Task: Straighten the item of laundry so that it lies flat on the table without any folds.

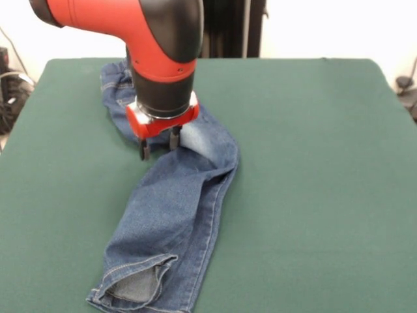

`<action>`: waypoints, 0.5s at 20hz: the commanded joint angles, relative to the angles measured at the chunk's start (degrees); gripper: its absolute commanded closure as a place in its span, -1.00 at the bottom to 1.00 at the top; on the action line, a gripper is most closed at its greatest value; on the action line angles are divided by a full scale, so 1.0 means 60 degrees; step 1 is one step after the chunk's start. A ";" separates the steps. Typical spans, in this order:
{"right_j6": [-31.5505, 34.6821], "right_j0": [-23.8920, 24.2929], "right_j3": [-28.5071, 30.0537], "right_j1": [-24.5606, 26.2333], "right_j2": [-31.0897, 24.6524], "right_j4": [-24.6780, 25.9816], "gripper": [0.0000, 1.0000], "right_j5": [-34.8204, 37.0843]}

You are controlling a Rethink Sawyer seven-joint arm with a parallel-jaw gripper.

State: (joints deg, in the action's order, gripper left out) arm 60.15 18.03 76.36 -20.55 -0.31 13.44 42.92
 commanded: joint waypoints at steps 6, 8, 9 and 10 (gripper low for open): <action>0.2113 -0.0574 0.0457 0.0174 -0.0470 -0.0696 -1.00 0.0973; 0.2170 -0.0541 0.0514 0.0261 -0.0506 -0.0727 -1.00 0.0688; 0.2211 -0.0521 0.0569 0.0304 -0.0525 -0.0755 -1.00 0.0535; 0.2230 -0.0485 0.0625 0.0367 -0.0549 -0.0767 -1.00 0.0335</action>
State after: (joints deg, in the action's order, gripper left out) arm 60.15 16.69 76.35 -21.67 -0.13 11.91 44.20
